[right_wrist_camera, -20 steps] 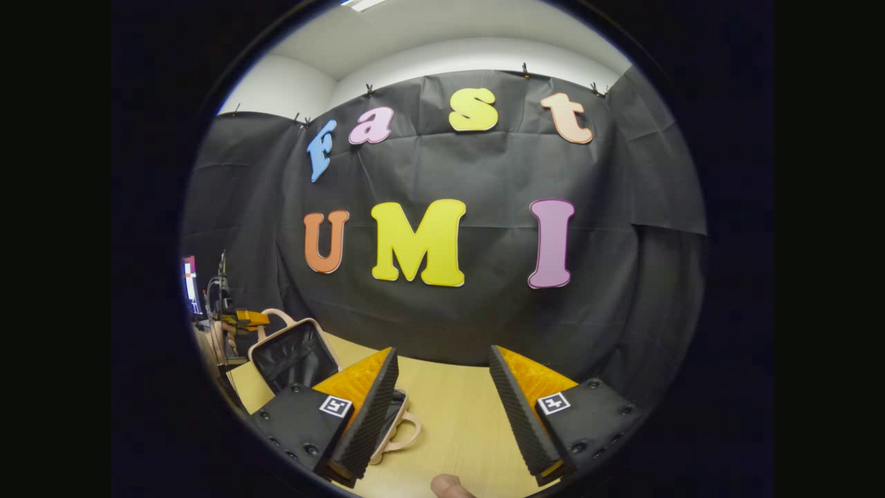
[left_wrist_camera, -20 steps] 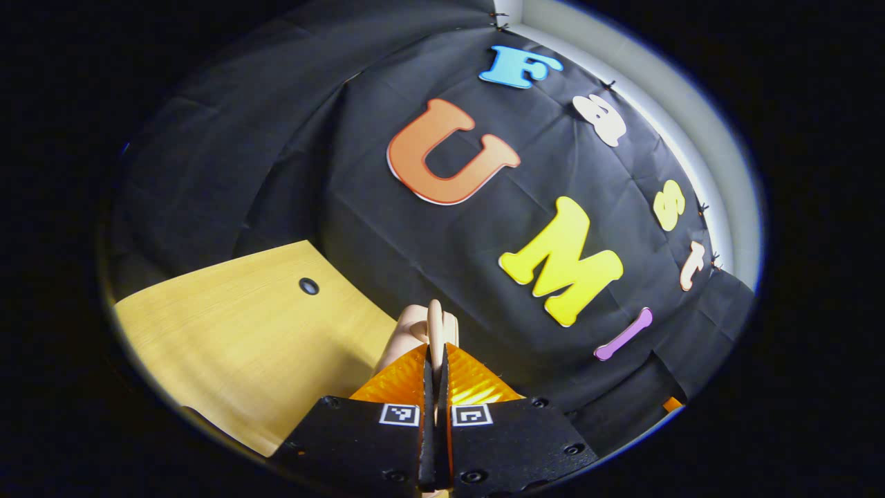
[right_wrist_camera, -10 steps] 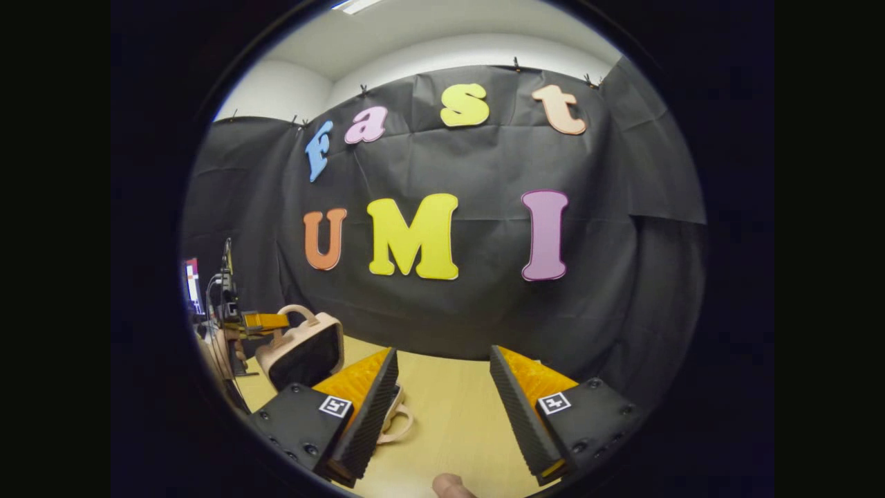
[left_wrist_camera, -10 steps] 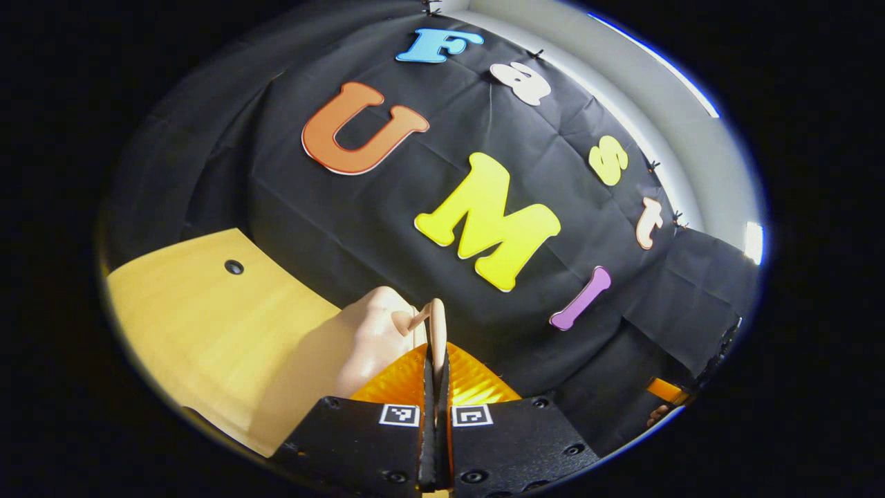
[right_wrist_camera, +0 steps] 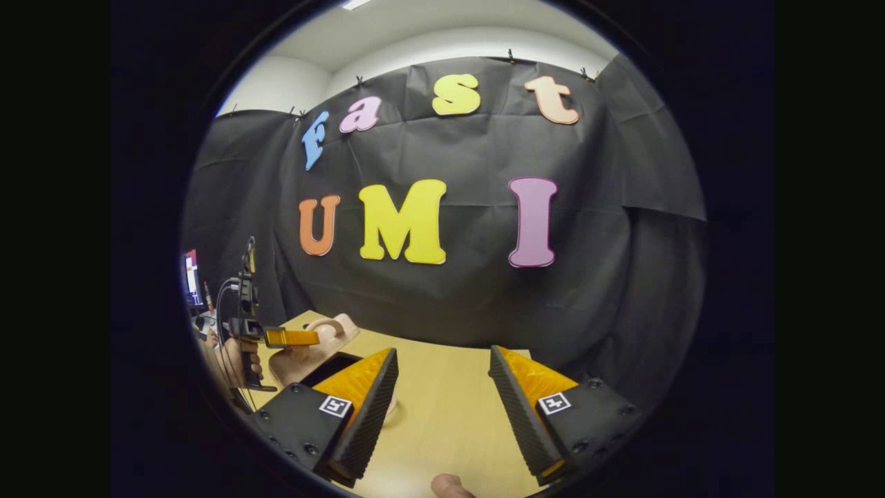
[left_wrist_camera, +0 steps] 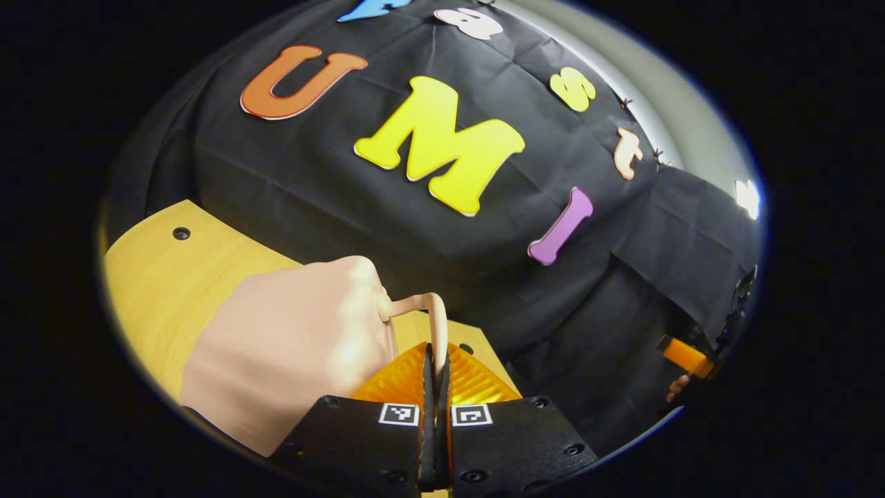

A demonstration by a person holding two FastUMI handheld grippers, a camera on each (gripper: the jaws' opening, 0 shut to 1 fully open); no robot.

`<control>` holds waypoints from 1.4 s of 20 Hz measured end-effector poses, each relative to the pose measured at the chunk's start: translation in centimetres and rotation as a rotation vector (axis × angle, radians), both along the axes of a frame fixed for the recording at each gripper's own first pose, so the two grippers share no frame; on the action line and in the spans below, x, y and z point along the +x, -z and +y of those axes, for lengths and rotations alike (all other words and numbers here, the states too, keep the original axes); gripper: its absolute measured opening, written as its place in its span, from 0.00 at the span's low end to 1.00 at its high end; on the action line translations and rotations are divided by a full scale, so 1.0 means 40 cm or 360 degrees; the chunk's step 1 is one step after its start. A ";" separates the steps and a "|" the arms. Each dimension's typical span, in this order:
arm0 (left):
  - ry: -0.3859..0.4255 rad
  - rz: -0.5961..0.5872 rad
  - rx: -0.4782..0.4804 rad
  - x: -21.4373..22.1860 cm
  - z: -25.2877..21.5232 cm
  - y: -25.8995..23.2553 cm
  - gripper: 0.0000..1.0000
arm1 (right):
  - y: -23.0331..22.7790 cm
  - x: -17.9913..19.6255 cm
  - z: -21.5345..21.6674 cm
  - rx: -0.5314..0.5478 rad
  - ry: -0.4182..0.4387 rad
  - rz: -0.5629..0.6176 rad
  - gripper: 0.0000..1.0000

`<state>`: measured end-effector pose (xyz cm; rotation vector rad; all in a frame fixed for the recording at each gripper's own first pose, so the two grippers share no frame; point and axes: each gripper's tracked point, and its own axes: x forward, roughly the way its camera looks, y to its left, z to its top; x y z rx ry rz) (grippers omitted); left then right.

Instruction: First open the suitcase, pack the skin care products into it, and then close the suitcase.

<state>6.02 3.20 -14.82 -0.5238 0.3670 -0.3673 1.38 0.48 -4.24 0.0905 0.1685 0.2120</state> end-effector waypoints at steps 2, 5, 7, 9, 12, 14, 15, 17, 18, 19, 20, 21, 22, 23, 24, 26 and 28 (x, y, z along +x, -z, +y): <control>0.0026 0.0055 0.0082 0.003 -0.033 0.034 0.03 | 0.014 -0.004 -0.019 0.0002 0.0007 0.0017 0.77; 0.0058 0.0125 0.0250 0.007 -0.091 0.096 0.04 | 0.045 -0.006 -0.043 0.0001 0.0015 0.0060 0.79; 0.0080 0.0185 0.0360 0.006 -0.130 0.141 0.07 | 0.066 -0.007 -0.063 -0.0001 0.0021 0.0085 0.79; 0.0086 0.0258 0.0430 0.009 -0.160 0.186 0.12 | 0.087 -0.011 -0.084 0.0001 0.0027 0.0114 0.77; 0.0062 0.0334 0.0503 0.011 -0.190 0.242 0.17 | 0.117 -0.008 -0.117 0.0013 0.0035 0.0153 0.77; 0.0039 0.0370 0.0542 0.016 -0.205 0.270 0.18 | 0.139 -0.005 -0.141 0.0018 0.0042 0.0176 0.77; 0.0031 0.0393 0.0554 0.017 -0.214 0.283 0.20 | 0.155 -0.002 -0.153 0.0021 0.0045 0.0195 0.77; 0.0019 0.0430 0.0550 0.023 -0.241 0.308 0.25 | 0.188 0.006 -0.176 0.0025 0.0048 0.0238 0.79; -0.0013 0.0428 0.0539 0.030 -0.251 0.310 0.29 | 0.205 0.009 -0.189 0.0024 0.0050 0.0254 0.79; -0.0070 0.0413 0.0541 0.038 -0.251 0.302 0.36 | 0.220 0.012 -0.201 0.0019 0.0052 0.0263 0.77; -0.0116 0.0381 0.0554 0.046 -0.255 0.289 0.40 | 0.234 0.020 -0.216 0.0003 0.0058 0.0268 0.77; -0.0167 0.0338 0.0568 0.047 -0.261 0.264 0.53 | 0.252 0.028 -0.232 -0.0017 0.0067 0.0269 0.77; -0.0202 0.0288 0.0575 0.051 -0.271 0.246 0.60 | 0.271 0.037 -0.248 -0.0037 0.0078 0.0270 0.79; -0.0235 0.0232 0.0592 0.051 -0.284 0.225 0.77 | 0.290 0.048 -0.264 -0.0053 0.0090 0.0271 0.77; -0.0267 0.0173 0.0620 0.055 -0.297 0.205 0.86 | 0.312 0.061 -0.280 -0.0066 0.0104 0.0276 0.77; -0.0295 0.0082 0.0683 0.058 -0.332 0.187 1.00 | 0.352 0.087 -0.310 -0.0064 0.0138 0.0279 0.79; -0.0325 0.0008 0.0740 0.052 -0.375 0.180 1.00 | 0.392 0.124 -0.337 -0.0058 0.0169 0.0242 0.79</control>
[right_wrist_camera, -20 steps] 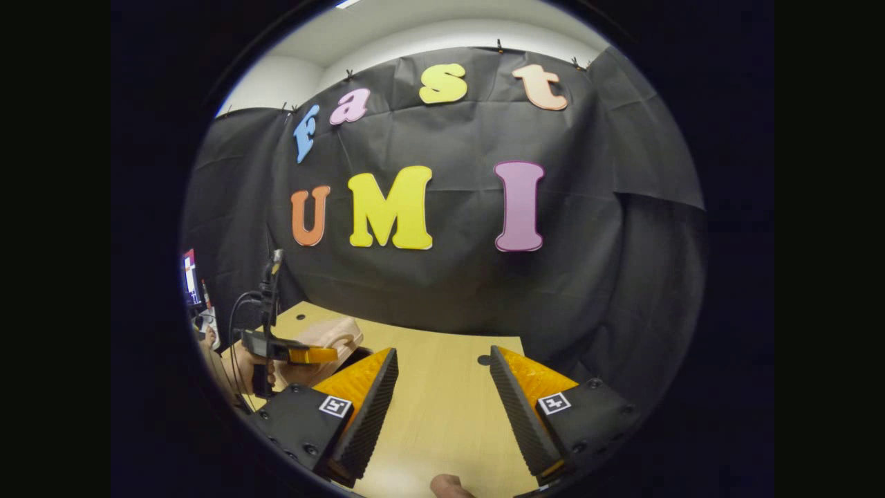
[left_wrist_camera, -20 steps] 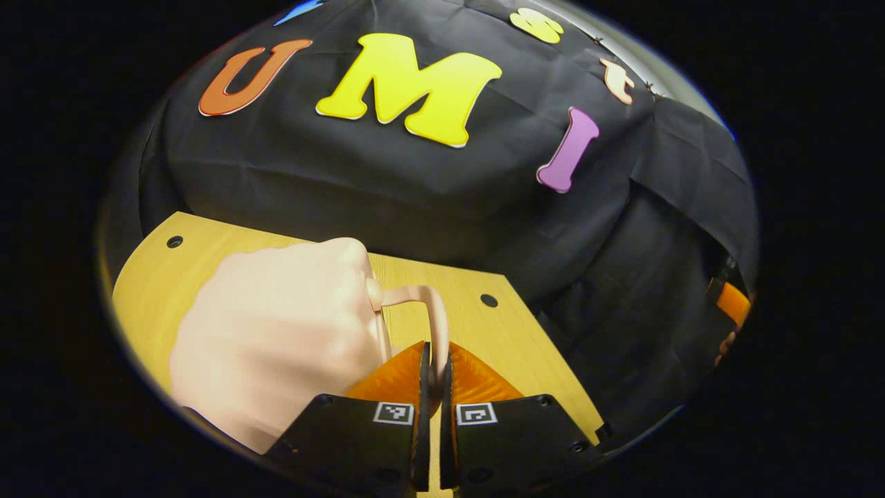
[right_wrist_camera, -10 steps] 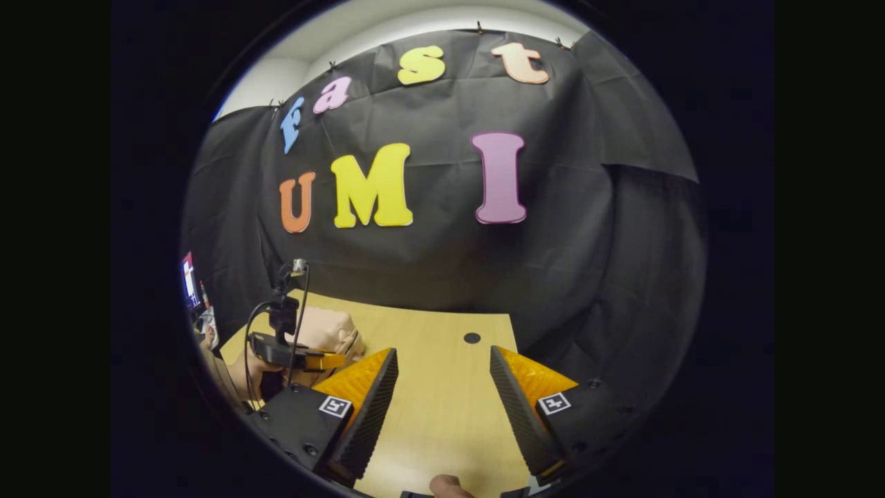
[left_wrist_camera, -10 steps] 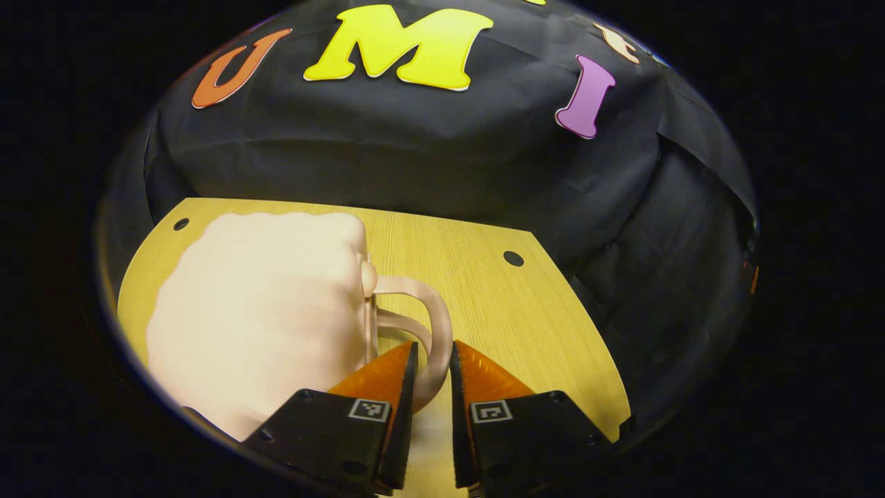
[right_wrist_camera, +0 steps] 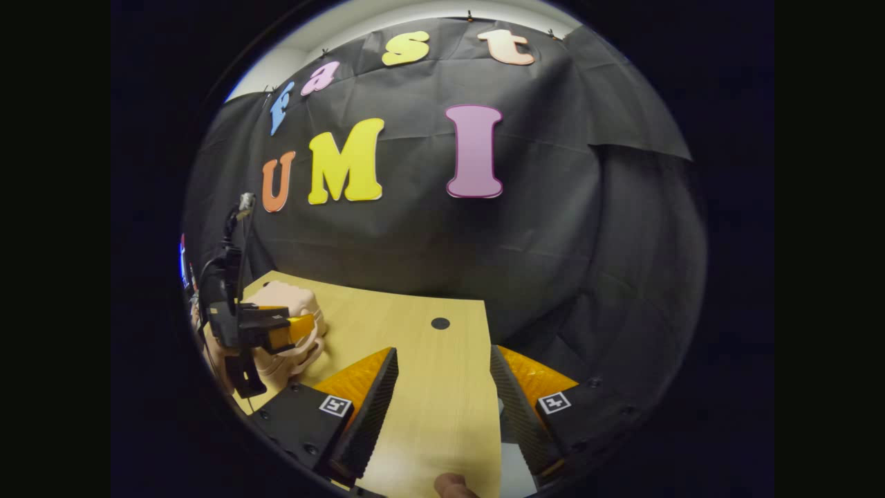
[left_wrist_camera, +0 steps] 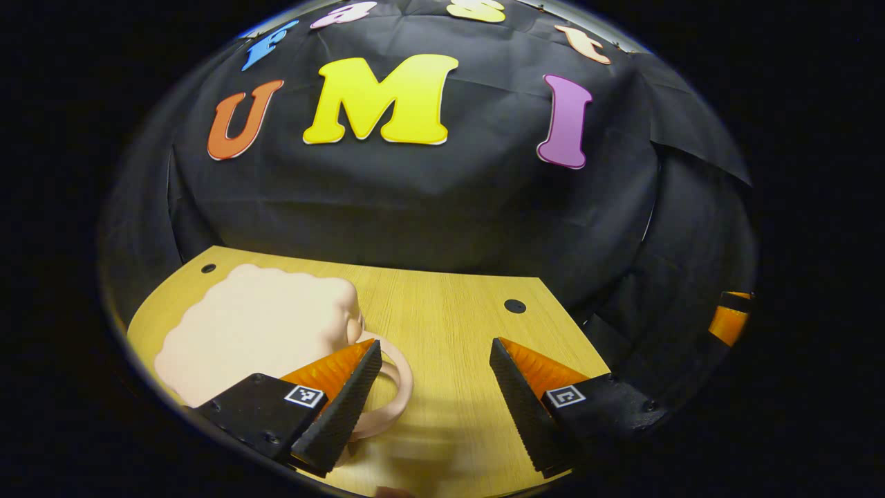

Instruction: First open the suitcase, pack the skin care products into it, and then close the suitcase.

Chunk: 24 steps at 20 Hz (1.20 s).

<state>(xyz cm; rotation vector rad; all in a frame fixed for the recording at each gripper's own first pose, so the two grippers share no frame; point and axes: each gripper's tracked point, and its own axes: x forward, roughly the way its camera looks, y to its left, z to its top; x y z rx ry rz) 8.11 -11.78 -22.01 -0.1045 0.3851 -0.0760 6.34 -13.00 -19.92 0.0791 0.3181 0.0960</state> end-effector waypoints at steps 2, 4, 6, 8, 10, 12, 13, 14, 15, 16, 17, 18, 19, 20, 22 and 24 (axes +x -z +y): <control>-0.0022 -0.0059 0.0023 -0.003 -0.053 0.023 1.00 | 0.059 0.045 -0.032 0.0002 0.0043 -0.0048 0.77; -0.0022 -0.0058 0.0023 -0.013 -0.128 0.086 1.00 | 0.156 0.083 -0.046 0.0019 0.0076 -0.0008 0.77; -0.0013 0.0020 0.0048 -0.030 -0.180 0.158 1.00 | 0.234 0.106 -0.072 0.0016 0.0147 0.0054 0.79; 0.0004 -0.0017 0.0044 -0.031 -0.203 0.143 1.00 | 0.224 0.108 -0.090 0.0078 0.0208 0.0024 0.77; -0.0006 -0.0102 0.0027 -0.046 -0.189 0.063 1.00 | 0.139 0.079 -0.090 0.0098 0.0234 -0.0051 0.79; -0.0050 -0.0221 0.0044 -0.063 -0.147 -0.062 1.00 | 0.041 0.044 -0.082 0.0062 0.0232 -0.0143 0.79; -0.0053 -0.0279 0.0063 -0.069 -0.128 -0.119 0.99 | 0.003 0.032 -0.069 0.0049 0.0207 -0.0177 0.79; -0.0052 -0.0332 0.0108 -0.075 -0.106 -0.170 0.99 | -0.025 0.022 -0.061 0.0023 0.0200 -0.0184 0.80; -0.0065 -0.0371 0.0164 -0.078 -0.080 -0.212 0.99 | -0.041 0.019 -0.059 0.0013 0.0195 -0.0191 0.79; -0.0066 -0.0397 0.0193 -0.083 -0.060 -0.246 0.99 | -0.069 0.010 -0.046 0.0026 0.0178 -0.0204 0.79; -0.0070 -0.0409 0.0197 -0.087 -0.045 -0.268 0.99 | -0.095 0.004 -0.042 0.0035 0.0189 -0.0221 0.77; -0.0075 -0.0413 0.0187 -0.093 -0.005 -0.285 0.99 | -0.120 0.004 -0.037 0.0050 0.0196 -0.0240 0.79; -0.0083 -0.0414 0.0171 -0.091 0.026 -0.303 0.99 | -0.142 0.006 -0.025 0.0072 0.0197 -0.0256 0.79; -0.0099 -0.0415 0.0160 -0.091 0.037 -0.312 0.99 | -0.159 0.010 -0.011 0.0080 0.0187 -0.0264 0.79; -0.0114 -0.0415 0.0136 -0.095 0.051 -0.321 0.99 | -0.179 0.020 0.011 0.0072 0.0170 -0.0284 0.79; -0.0115 -0.0420 0.0127 -0.094 0.056 -0.329 0.99 | -0.204 0.025 0.025 0.0064 0.0160 -0.0316 0.80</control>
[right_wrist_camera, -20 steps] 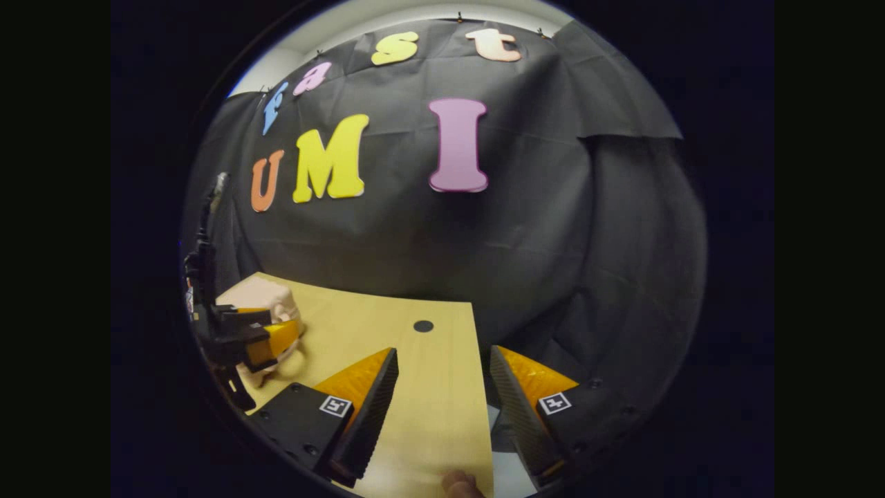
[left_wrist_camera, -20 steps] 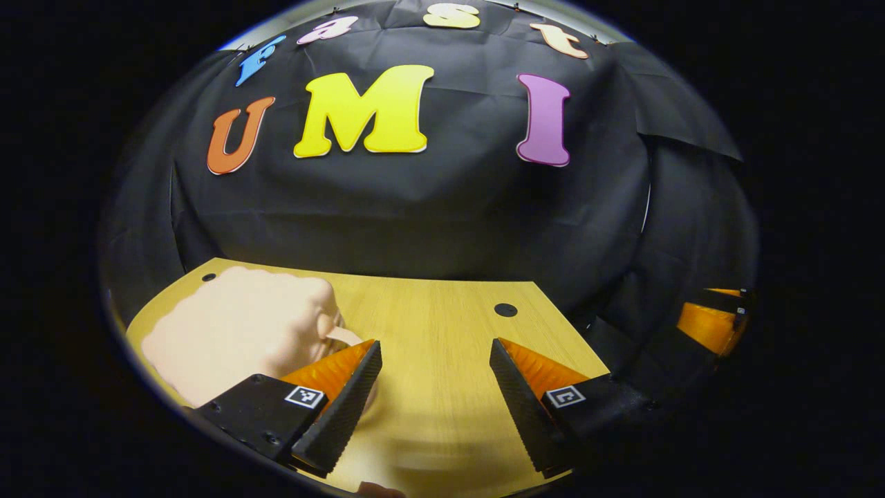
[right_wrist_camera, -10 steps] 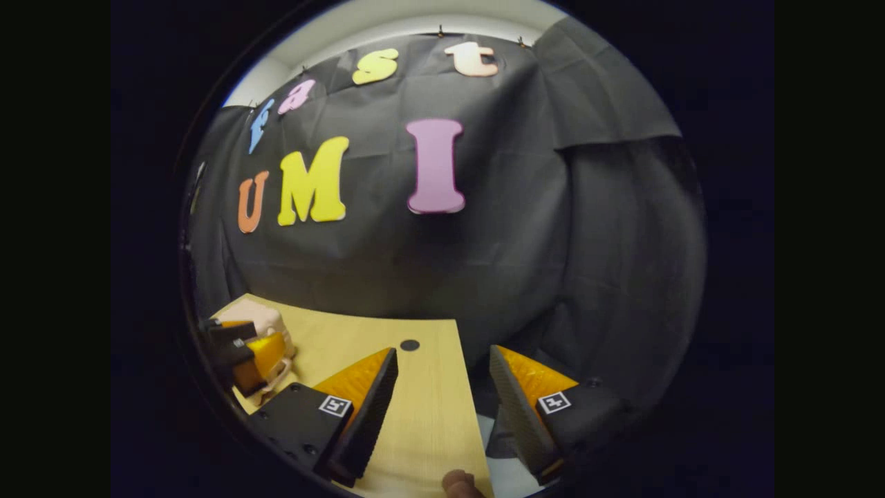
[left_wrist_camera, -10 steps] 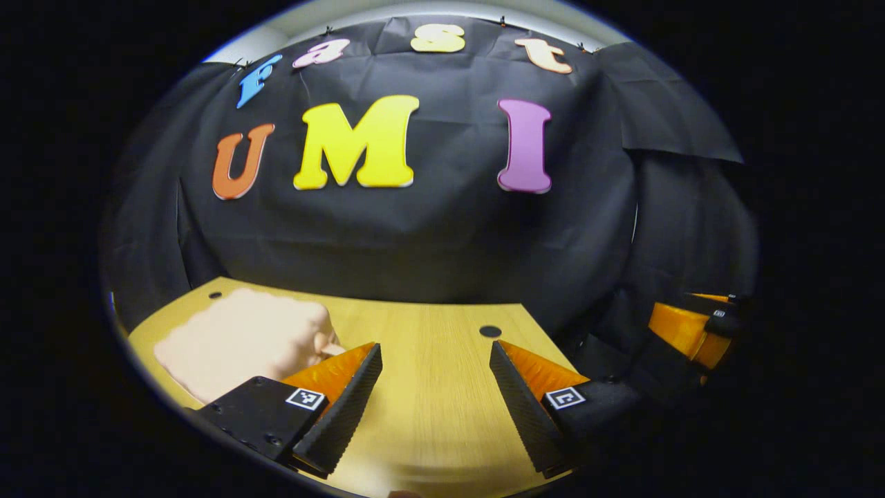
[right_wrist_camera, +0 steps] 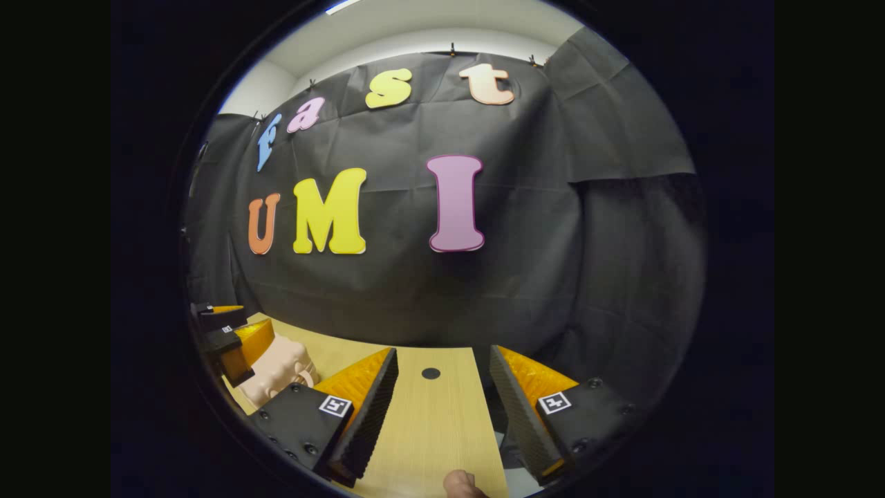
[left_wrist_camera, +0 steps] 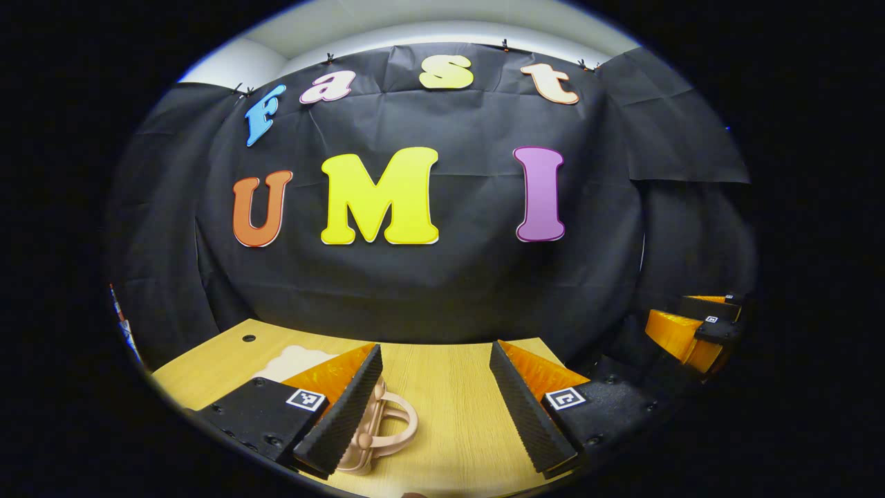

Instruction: First open the suitcase, pack the skin care products into it, and then close the suitcase.

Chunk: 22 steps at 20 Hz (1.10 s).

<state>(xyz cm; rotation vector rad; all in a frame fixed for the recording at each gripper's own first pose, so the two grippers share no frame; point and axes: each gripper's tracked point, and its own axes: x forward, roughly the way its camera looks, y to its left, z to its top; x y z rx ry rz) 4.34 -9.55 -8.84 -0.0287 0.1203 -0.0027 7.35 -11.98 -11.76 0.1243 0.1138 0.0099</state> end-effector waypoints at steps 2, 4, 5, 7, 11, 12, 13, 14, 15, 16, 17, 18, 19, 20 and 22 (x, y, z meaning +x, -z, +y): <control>-0.0001 0.0014 0.0004 0.002 0.009 0.005 0.99 | -0.004 0.001 0.014 -0.0008 -0.0010 -0.0011 0.79; -0.0007 0.0019 0.0002 0.002 0.019 0.003 0.99 | 0.000 0.000 0.026 -0.0012 -0.0021 0.0004 0.77; -0.0014 0.0016 -0.0004 0.001 0.026 -0.001 0.99 | 0.002 -0.001 0.033 -0.0013 -0.0034 0.0017 0.79; -0.0022 0.0019 -0.0017 0.006 0.038 -0.005 0.99 | -0.001 0.005 0.044 -0.0023 -0.0045 0.0029 0.79; -0.0041 0.0036 -0.0023 0.014 0.057 -0.004 0.99 | -0.016 0.021 0.057 -0.0024 -0.0051 0.0015 0.79; -0.0045 0.0038 -0.0022 0.016 0.061 -0.005 0.99 | -0.017 0.025 0.061 -0.0023 -0.0056 0.0016 0.79; -0.0045 0.0037 -0.0019 0.017 0.061 -0.005 0.99 | -0.016 0.028 0.063 -0.0029 -0.0059 0.0014 0.79; -0.0044 0.0034 -0.0015 0.016 0.059 -0.008 0.99 | -0.017 0.031 0.065 -0.0034 -0.0066 0.0012 0.79; -0.0039 0.0034 -0.0011 0.020 0.058 -0.008 0.99 | -0.016 0.035 0.070 -0.0039 -0.0073 0.0012 0.79; -0.0037 0.0037 -0.0008 0.024 0.059 -0.004 0.99 | -0.014 0.039 0.073 -0.0041 -0.0081 0.0015 0.79; -0.0039 0.0043 -0.0003 0.025 0.056 -0.003 0.99 | -0.009 0.041 0.077 -0.0042 -0.0093 0.0020 0.79; -0.0042 0.0048 0.0000 0.025 0.058 -0.001 0.99 | -0.008 0.044 0.081 -0.0041 -0.0101 0.0027 0.79; -0.0041 0.0049 -0.0002 0.028 0.057 0.000 0.99 | -0.004 0.050 0.085 -0.0042 -0.0110 0.0032 0.79; -0.0042 0.0045 0.0000 0.031 0.058 -0.001 0.99 | -0.003 0.052 0.087 -0.0041 -0.0116 0.0032 0.79; -0.0047 0.0044 0.0005 0.034 0.059 -0.003 0.99 | -0.008 0.058 0.093 -0.0045 -0.0125 0.0028 0.80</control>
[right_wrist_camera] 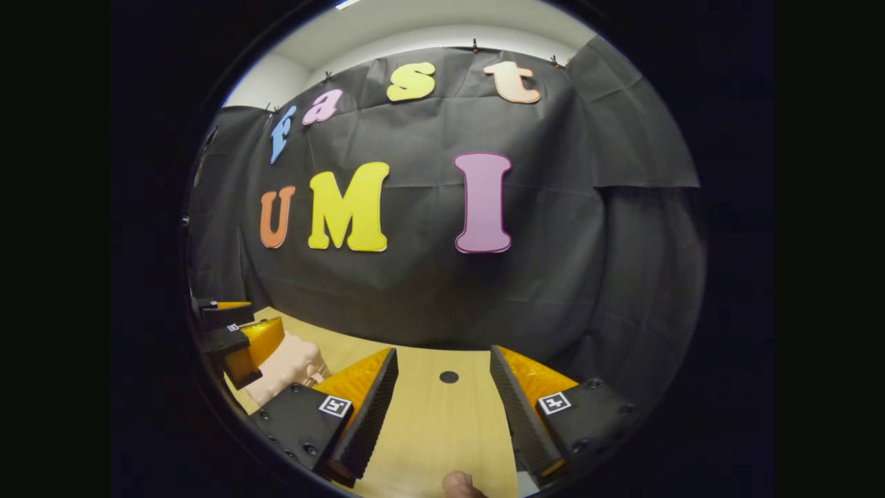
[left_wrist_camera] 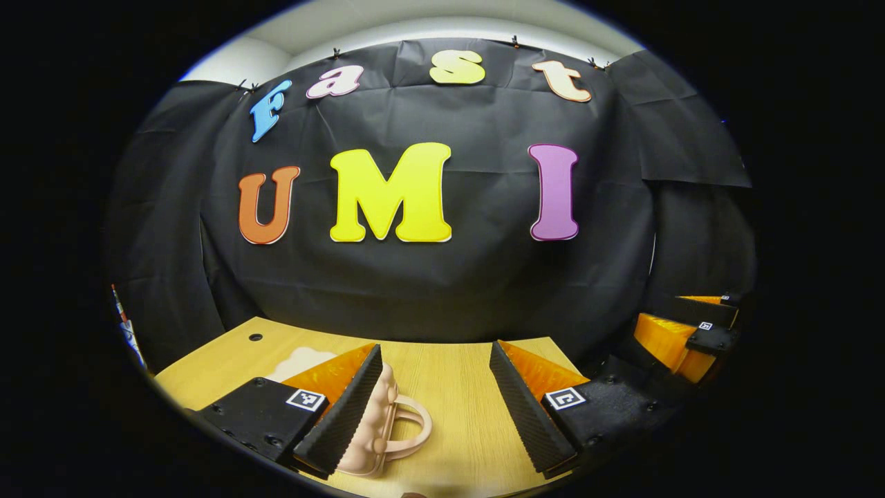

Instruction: First open the suitcase, pack the skin care products into it, and then close the suitcase.

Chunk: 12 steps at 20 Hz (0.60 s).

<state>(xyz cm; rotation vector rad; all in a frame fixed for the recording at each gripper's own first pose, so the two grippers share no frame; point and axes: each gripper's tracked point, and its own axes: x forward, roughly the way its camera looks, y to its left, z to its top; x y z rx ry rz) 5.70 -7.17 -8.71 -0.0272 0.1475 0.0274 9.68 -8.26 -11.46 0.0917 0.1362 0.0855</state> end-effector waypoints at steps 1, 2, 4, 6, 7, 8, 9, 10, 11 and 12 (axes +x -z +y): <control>-0.0003 0.0002 0.0001 0.003 0.004 -0.003 0.99 | -0.001 0.003 0.005 -0.0001 -0.0010 -0.0001 0.79; -0.0008 0.0002 0.0002 0.004 0.006 -0.006 0.99 | -0.003 0.004 0.007 -0.0003 -0.0014 -0.0002 0.79; -0.0008 -0.0003 0.0001 0.005 0.011 -0.016 0.99 | -0.007 0.009 0.015 -0.0002 -0.0028 -0.0003 0.79; -0.0015 -0.0009 0.0011 0.004 0.020 -0.032 0.99 | -0.017 0.007 0.025 -0.0006 -0.0042 -0.0002 0.79; -0.0013 -0.0014 0.0014 0.002 0.022 -0.039 0.99 | -0.023 0.005 0.031 -0.0006 -0.0051 -0.0004 0.79; -0.0014 -0.0016 0.0015 0.001 0.027 -0.047 0.99 | -0.033 0.000 0.035 -0.0006 -0.0059 -0.0008 0.77; -0.0017 -0.0013 0.0011 -0.002 0.032 -0.052 0.99 | -0.039 -0.003 0.038 -0.0008 -0.0063 -0.0010 0.77; -0.0018 -0.0012 0.0006 -0.004 0.037 -0.061 0.99 | -0.045 -0.010 0.041 -0.0007 -0.0068 -0.0006 0.79; -0.0029 -0.0011 0.0000 -0.008 0.046 -0.067 0.99 | -0.048 -0.017 0.048 -0.0001 -0.0077 0.0002 0.79; -0.0032 -0.0010 -0.0009 -0.012 0.054 -0.072 0.99 | -0.053 -0.024 0.052 0.0008 -0.0083 0.0013 0.81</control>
